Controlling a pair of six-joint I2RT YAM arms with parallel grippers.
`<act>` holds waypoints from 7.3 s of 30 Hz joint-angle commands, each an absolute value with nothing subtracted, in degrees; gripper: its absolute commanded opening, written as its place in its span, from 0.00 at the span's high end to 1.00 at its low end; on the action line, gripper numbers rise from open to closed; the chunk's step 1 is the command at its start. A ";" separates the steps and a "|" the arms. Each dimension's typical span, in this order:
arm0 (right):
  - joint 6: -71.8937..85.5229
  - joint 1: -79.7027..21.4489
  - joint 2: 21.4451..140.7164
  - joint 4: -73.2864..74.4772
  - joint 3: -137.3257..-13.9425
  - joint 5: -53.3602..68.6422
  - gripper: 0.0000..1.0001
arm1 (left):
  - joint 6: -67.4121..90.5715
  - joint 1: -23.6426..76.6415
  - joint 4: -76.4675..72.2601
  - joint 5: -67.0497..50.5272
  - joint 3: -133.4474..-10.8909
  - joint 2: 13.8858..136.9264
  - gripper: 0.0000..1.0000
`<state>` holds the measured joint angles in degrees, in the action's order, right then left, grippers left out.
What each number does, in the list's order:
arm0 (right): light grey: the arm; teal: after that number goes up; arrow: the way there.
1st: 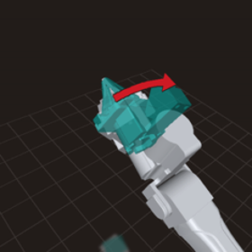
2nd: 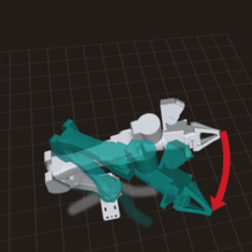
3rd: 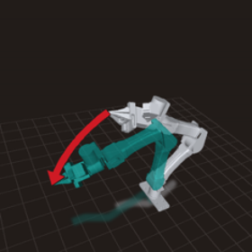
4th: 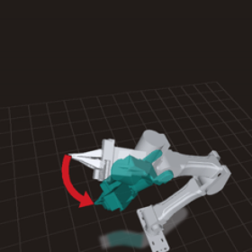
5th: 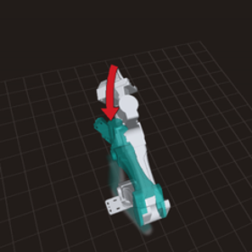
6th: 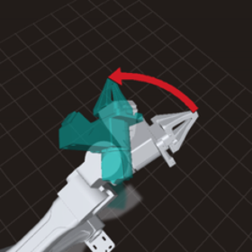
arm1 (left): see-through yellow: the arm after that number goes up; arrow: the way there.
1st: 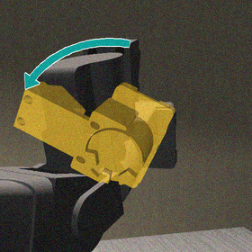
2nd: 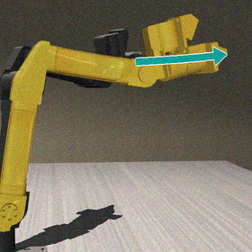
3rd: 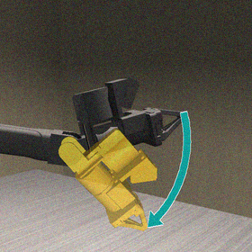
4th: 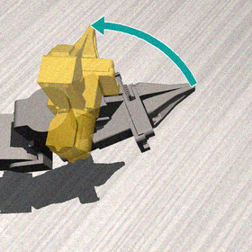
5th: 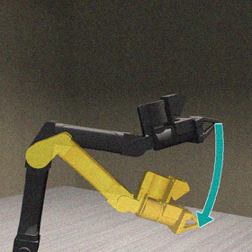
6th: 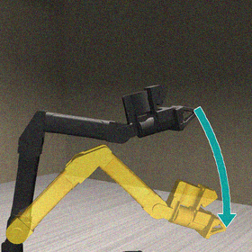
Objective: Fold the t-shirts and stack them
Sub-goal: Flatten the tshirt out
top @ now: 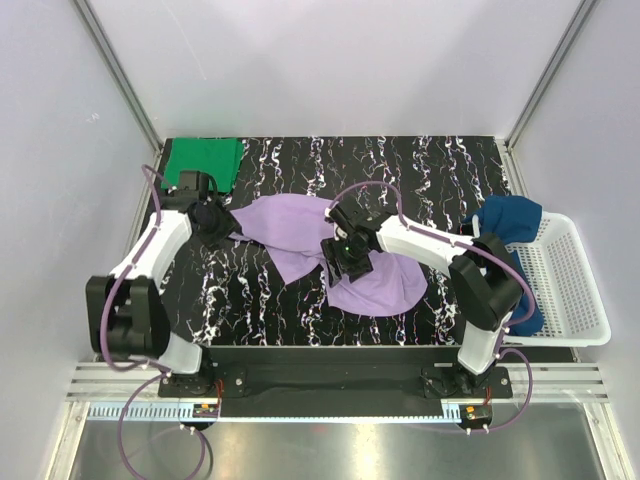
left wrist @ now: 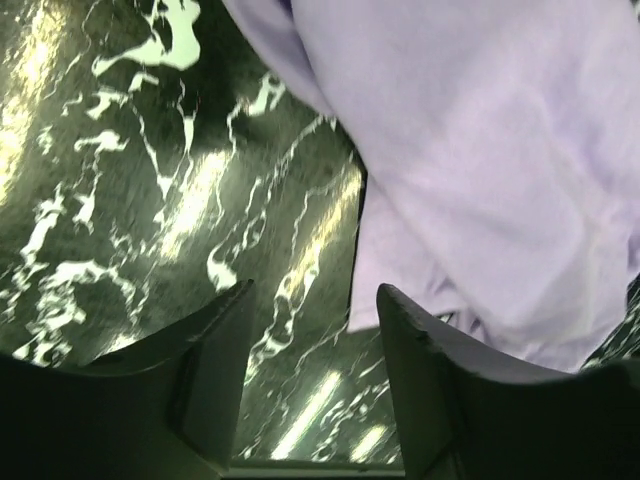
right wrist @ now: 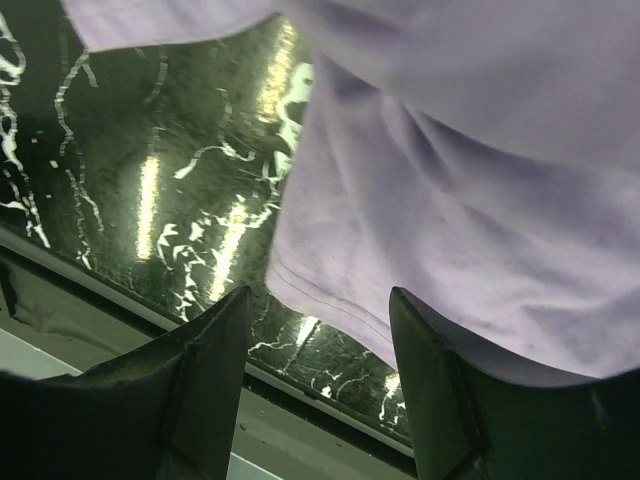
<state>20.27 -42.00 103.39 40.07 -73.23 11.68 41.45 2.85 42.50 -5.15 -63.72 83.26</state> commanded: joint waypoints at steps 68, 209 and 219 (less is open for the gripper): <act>16.61 -49.48 105.64 39.29 -74.44 12.57 0.40 | 43.07 -0.70 32.17 1.58 -76.64 111.27 0.93; 43.07 -10.63 92.37 33.04 -56.25 17.14 0.70 | 22.15 1.41 48.95 8.00 -65.92 74.18 0.30; 42.71 -10.99 84.56 39.29 -57.57 18.54 0.63 | 22.15 1.41 48.78 8.09 -65.92 74.35 0.30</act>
<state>42.52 -10.81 89.27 37.82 -55.27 17.26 22.85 1.30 49.89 7.75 -63.40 74.11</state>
